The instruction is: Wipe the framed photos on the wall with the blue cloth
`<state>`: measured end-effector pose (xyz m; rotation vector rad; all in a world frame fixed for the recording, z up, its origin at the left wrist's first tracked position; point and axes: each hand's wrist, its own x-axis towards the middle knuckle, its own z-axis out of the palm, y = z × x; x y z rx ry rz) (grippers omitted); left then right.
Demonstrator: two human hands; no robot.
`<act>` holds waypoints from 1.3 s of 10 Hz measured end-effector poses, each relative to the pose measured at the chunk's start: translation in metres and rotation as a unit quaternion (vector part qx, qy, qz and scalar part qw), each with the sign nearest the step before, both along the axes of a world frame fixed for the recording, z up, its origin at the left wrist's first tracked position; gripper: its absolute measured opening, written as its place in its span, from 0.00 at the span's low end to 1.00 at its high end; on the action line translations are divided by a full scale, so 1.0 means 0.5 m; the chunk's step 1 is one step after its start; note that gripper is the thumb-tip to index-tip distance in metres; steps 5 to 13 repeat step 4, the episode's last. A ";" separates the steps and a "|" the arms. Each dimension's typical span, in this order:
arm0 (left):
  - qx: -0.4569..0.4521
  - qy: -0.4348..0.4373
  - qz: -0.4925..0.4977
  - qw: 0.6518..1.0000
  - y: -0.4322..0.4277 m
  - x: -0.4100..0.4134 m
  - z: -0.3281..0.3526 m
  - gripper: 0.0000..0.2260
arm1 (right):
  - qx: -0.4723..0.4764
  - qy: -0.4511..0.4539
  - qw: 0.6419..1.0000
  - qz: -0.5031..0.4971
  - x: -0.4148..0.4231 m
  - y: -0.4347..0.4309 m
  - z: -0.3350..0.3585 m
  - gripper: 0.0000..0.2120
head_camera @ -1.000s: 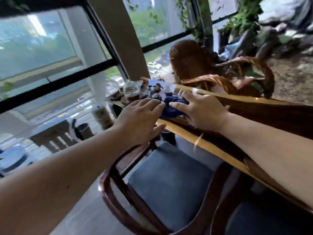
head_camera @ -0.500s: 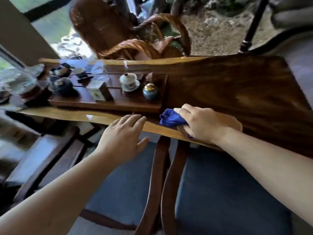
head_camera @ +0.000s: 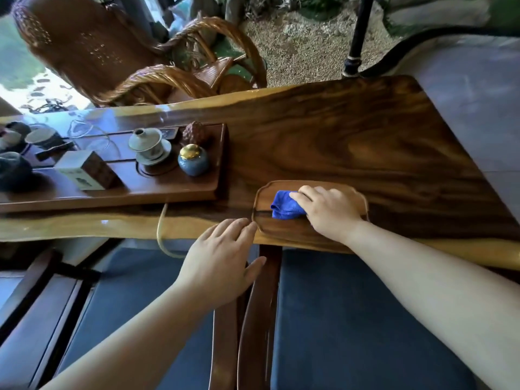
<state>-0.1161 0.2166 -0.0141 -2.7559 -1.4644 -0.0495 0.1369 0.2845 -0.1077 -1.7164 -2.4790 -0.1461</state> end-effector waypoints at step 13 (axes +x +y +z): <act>0.016 0.010 0.010 1.000 0.050 0.016 -0.015 0.29 | -0.209 -0.023 0.977 0.032 0.019 -0.006 -0.053 0.36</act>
